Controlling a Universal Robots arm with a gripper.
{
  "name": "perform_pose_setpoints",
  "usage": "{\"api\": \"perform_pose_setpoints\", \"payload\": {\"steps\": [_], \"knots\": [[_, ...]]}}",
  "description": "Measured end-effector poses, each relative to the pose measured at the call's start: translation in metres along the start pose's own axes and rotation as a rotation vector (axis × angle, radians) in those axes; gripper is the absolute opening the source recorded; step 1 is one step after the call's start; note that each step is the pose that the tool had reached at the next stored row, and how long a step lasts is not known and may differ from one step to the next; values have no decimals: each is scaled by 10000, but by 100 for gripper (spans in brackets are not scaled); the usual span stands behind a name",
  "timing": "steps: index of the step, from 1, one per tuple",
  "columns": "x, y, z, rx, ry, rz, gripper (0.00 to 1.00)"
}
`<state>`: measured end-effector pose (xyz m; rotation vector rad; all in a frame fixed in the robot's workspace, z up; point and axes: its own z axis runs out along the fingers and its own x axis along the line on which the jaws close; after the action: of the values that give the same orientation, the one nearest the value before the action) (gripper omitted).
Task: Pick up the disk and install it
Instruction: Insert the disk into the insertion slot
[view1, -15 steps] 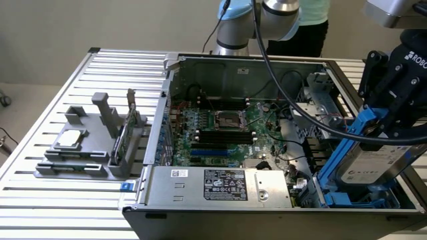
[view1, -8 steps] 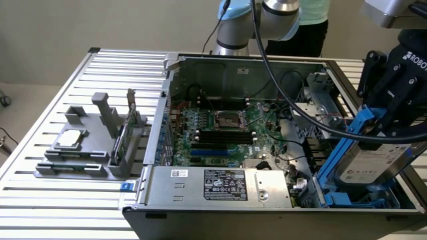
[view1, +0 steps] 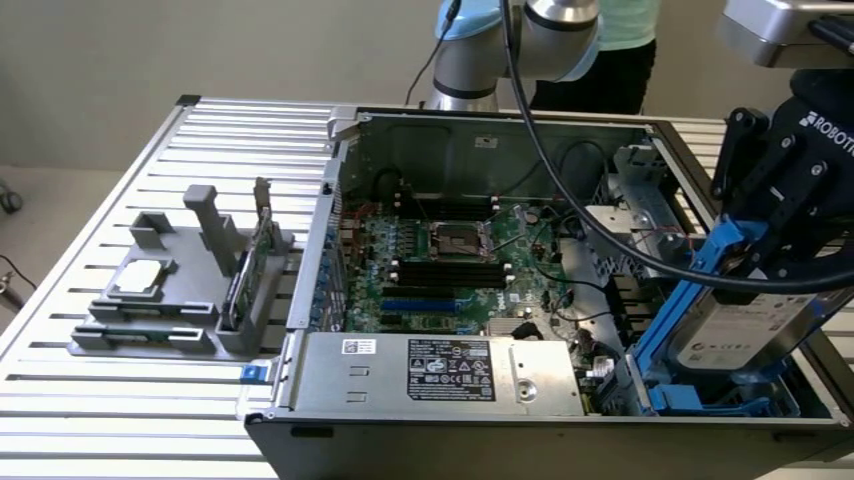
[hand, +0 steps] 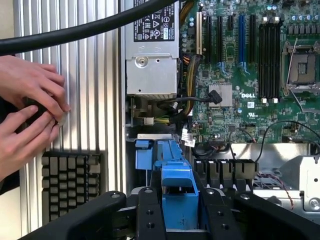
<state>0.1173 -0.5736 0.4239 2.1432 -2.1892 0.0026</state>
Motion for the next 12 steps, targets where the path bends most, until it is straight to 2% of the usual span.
{"api": "perform_pose_setpoints", "payload": {"steps": [12], "knots": [[-6, -6, 113, 0, -1, 0, 33]]}}
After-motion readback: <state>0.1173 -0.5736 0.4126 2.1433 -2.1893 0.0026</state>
